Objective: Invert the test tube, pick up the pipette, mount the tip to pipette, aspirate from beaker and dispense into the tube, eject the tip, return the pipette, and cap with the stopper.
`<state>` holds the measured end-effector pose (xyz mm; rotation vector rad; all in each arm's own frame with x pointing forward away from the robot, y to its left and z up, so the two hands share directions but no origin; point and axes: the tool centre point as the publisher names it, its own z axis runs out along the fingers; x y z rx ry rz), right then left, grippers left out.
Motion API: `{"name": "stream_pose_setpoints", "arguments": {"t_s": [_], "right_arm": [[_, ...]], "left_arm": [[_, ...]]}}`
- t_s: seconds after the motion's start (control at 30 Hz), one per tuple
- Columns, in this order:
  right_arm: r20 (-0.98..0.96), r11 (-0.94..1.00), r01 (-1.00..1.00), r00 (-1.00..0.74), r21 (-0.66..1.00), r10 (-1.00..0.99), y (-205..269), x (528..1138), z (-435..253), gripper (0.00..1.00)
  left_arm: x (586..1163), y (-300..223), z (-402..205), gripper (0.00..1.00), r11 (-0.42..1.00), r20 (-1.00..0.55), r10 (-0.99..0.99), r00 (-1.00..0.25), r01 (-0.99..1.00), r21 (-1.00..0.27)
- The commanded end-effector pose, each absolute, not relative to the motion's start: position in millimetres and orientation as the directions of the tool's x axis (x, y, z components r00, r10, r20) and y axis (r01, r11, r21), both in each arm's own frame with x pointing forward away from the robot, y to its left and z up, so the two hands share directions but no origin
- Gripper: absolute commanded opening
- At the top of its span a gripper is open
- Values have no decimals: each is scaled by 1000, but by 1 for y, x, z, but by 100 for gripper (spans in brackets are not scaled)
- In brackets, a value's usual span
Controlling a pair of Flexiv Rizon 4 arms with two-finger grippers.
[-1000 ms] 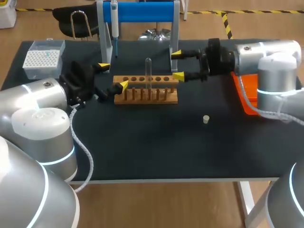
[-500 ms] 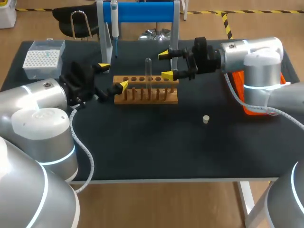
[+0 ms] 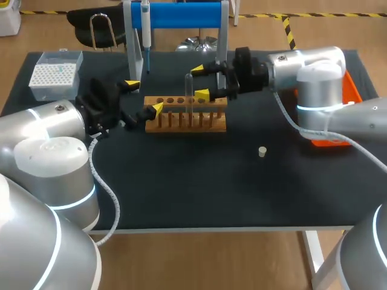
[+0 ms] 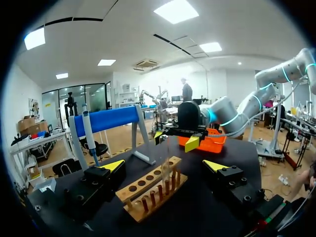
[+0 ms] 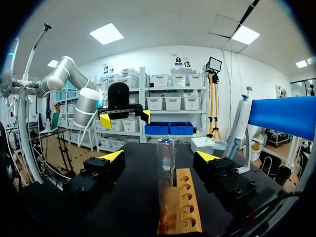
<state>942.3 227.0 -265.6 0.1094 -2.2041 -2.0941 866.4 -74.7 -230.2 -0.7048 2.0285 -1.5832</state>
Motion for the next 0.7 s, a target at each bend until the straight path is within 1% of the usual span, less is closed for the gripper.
{"name": "stream_pose_setpoints", "arguments": {"t_s": [0.03,0.13,0.2,0.27,0.43,0.47,0.5,0.53,0.63,0.7], "right_arm": [[20,47,14,-992,999,-125,234,949,-270,87],[15,45,10,-993,999,-117,237,952,-272,85],[15,42,10,-993,999,-118,239,953,-273,80],[15,39,10,-992,999,-121,241,953,-273,81],[12,40,6,-991,999,-130,244,953,-277,78],[10,41,5,-991,999,-131,245,953,-278,75],[9,41,4,-991,999,-131,245,953,-278,68],[10,40,5,-991,999,-131,245,953,-278,65],[11,39,6,-992,999,-129,245,954,-280,59],[12,38,7,-992,999,-126,245,955,-280,58]], "left_arm": [[866,-73,-233,100,194,-51,-649,-759,-100,-976],[866,-73,-233,100,194,-51,-649,-759,-100,-976],[866,-73,-233,100,194,-51,-649,-759,-100,-976],[866,-73,-233,100,194,-51,-649,-759,-100,-976],[866,-73,-233,100,194,-51,-649,-759,-100,-976],[866,-73,-233,100,194,-51,-649,-759,-100,-976],[866,-73,-233,100,194,-51,-649,-759,-100,-976],[866,-73,-233,100,194,-51,-649,-759,-100,-976],[866,-73,-233,100,194,-51,-649,-759,-100,-976],[866,-73,-233,100,194,-51,-649,-759,-100,-976]]}}
